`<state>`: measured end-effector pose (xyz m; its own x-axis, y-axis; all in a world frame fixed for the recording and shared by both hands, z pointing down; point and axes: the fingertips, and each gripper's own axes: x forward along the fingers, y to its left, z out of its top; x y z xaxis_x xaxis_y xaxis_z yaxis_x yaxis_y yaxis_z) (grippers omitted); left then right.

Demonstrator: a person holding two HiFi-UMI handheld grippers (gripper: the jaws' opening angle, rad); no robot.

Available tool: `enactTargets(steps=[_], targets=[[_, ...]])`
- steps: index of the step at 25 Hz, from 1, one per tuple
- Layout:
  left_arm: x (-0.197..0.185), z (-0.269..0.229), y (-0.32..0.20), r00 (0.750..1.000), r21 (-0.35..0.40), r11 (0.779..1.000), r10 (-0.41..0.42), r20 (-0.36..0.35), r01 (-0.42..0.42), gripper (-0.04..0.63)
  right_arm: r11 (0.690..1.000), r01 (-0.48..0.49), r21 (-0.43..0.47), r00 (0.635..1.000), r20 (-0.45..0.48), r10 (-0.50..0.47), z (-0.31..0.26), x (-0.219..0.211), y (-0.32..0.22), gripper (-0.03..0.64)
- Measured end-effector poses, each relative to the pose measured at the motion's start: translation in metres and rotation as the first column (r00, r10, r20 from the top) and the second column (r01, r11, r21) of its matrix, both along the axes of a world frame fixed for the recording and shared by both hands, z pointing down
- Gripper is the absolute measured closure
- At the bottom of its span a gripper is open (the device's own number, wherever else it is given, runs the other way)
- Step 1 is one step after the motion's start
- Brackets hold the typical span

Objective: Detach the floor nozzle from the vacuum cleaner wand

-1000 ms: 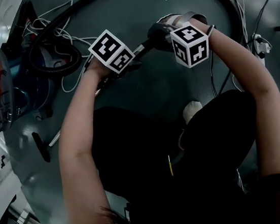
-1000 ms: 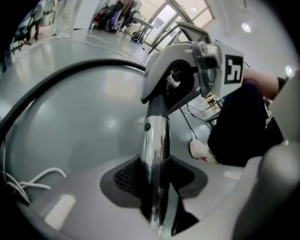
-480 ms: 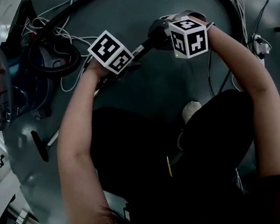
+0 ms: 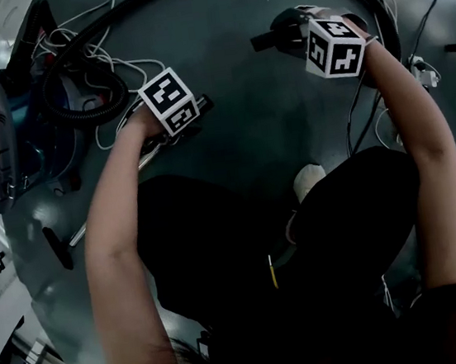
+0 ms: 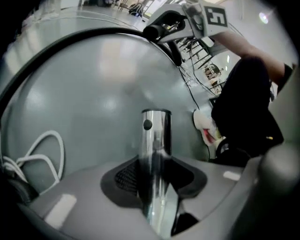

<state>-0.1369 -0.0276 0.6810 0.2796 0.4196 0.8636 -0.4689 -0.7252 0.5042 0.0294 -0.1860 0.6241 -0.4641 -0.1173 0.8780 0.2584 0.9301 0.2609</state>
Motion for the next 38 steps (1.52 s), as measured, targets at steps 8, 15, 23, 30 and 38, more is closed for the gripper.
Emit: enactTargets(steps=[8, 15, 23, 30, 38], targets=[[-0.006, 0.004, -0.027, 0.995, 0.157, 0.983, -0.094, -0.012, 0.095, 0.442, 0.979, 0.200, -0.044, 0.977, -0.073, -0.203, 0.028, -0.026, 0.050, 0.465], [0.010, 0.002, -0.038, 0.993, 0.179, 0.977, -0.106, -0.045, 0.112, 0.442, 0.986, 0.165, -0.016, 0.983, -0.082, -0.166, 0.031, -0.026, 0.045, 0.463], [0.008, 0.003, -0.044, 0.990, 0.208, 0.968, -0.127, -0.066, 0.138, 0.440, 0.986, 0.166, -0.015, 0.982, -0.086, -0.167, 0.036, -0.025, 0.046, 0.462], [0.004, 0.004, -0.050, 0.989, 0.242, 0.959, -0.133, -0.071, 0.146, 0.440, 0.991, 0.130, -0.038, 0.989, -0.068, -0.132, 0.036, -0.026, 0.041, 0.456], [0.008, -0.004, -0.068, 0.996, 0.396, 0.915, -0.058, -0.066, 0.079, 0.399, 0.994, 0.034, -0.100, 0.999, -0.020, -0.036, 0.033, -0.028, 0.033, 0.392]])
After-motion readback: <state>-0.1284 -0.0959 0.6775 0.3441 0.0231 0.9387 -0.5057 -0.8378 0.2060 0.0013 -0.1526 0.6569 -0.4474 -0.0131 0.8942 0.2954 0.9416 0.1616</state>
